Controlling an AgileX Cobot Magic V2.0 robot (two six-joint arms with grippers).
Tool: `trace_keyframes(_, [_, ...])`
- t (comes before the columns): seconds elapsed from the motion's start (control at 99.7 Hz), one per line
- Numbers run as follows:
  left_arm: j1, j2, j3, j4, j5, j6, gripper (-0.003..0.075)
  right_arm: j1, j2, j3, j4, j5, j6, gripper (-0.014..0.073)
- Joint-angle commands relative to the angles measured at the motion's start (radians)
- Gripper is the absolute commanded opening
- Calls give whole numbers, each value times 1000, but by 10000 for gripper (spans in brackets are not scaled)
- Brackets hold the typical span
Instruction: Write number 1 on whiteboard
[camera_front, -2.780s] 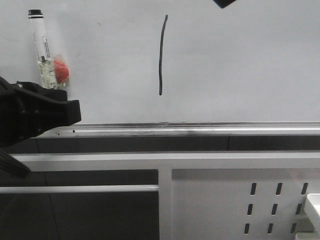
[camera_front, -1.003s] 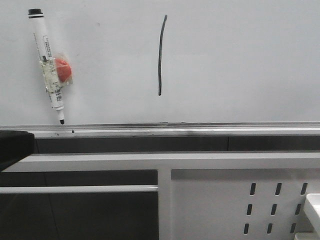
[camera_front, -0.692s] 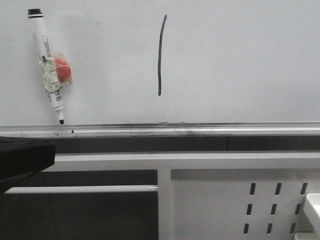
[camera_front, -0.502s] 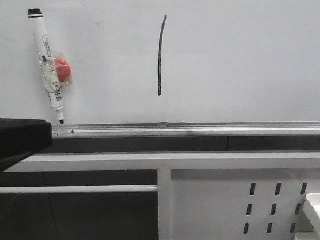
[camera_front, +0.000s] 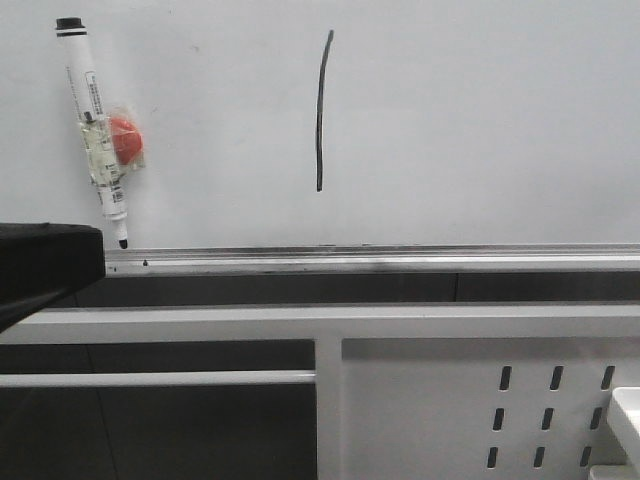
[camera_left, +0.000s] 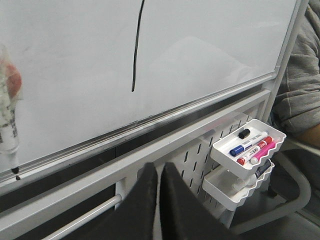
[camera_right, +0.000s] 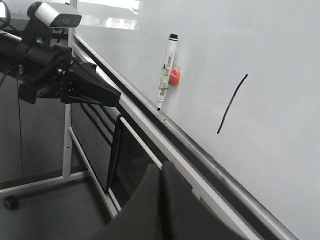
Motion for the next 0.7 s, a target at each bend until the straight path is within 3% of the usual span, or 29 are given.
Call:
trace_keyframes(0.0, [-6, -19, 36, -12, -224, -19, -20, -4, 7, -24, 2, -83, 2, -69])
trace_keyframes(0.271, [-6, -56, 34, -87, -224, -19, -20, -4, 7, -24, 2, -83, 2, -69])
trace_keyframes(0.472, [2, -222, 34, -98, -224, 4, -20, -4, 7, -24, 2, -83, 2, -69])
trace_keyframes(0.572, [59, -370, 36, -69, -212, 72, -20, -4, 7, -24, 2, -83, 2, -69])
trace_keyframes(0.692, [218, -578, 36, 40, -118, 149, -20, -4, 7, -24, 2, -83, 2, -69])
